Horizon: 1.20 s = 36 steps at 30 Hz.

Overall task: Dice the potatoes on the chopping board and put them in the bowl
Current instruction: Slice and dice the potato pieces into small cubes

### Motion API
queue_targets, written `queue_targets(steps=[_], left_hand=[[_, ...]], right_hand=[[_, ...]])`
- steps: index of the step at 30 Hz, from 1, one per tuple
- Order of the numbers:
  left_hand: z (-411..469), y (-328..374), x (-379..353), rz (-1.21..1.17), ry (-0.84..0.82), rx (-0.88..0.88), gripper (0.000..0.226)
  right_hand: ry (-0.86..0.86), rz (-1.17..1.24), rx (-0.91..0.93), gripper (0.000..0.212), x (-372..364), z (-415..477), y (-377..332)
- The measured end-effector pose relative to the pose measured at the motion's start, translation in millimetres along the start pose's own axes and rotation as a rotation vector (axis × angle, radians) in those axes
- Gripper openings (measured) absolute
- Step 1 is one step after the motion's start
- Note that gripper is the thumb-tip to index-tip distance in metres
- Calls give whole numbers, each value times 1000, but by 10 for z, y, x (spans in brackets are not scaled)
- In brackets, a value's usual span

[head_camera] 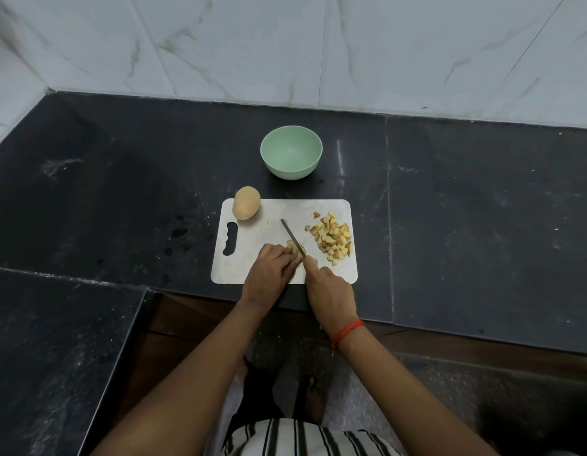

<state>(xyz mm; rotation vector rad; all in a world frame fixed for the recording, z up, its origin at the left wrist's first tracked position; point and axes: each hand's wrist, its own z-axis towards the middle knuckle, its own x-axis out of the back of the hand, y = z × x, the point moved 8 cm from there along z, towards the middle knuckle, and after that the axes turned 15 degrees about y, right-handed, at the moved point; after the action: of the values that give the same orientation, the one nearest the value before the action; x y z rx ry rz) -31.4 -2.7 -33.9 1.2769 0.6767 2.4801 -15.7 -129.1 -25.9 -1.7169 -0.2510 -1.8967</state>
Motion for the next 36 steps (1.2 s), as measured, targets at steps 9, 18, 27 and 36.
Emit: queue_targets(steps=[9,18,27,36], left_hand=[[-6,-7,-12,26,-10,-4,18],[-10,8,35,8,15,7,18],[5,24,33,11,9,-9,18],[9,-37,69,-65,20,79,17]], right_hand=[[24,43,-76,20,106,-793,345],[302,209,-124,25,339,-724,332],[236,237,-127,15,76,9,103],[358,474,-210,19,116,-86,245]])
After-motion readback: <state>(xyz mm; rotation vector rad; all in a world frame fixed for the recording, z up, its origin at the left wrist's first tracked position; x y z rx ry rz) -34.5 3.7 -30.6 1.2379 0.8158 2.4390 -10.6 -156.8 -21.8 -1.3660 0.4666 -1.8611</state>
